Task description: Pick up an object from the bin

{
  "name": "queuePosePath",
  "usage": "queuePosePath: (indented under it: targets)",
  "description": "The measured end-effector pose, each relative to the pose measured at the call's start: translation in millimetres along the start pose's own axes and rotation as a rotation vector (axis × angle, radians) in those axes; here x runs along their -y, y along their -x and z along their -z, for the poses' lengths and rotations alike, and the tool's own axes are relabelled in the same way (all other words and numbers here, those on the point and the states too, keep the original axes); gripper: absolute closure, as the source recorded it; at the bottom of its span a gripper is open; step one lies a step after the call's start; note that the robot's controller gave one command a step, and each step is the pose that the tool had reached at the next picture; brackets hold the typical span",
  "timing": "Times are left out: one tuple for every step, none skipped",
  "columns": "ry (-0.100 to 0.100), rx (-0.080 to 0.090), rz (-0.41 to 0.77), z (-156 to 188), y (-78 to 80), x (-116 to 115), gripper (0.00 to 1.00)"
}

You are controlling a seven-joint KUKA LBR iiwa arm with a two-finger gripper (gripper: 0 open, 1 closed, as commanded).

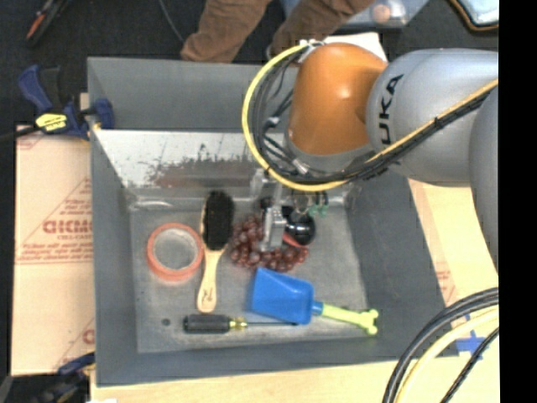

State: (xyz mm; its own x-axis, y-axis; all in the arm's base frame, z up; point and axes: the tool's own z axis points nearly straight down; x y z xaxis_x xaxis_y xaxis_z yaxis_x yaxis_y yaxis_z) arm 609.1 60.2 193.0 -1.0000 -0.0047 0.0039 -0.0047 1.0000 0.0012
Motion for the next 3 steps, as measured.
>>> queuePosePath:
  targets:
    - [0.001,0.008,-0.002,4.7,1.7,-0.1,0.00]
    - [0.002,0.014,0.004,-119.6,-13.4,41.9,0.00]
    - [-0.001,0.027,0.329,-63.7,-18.8,55.8,0.00]
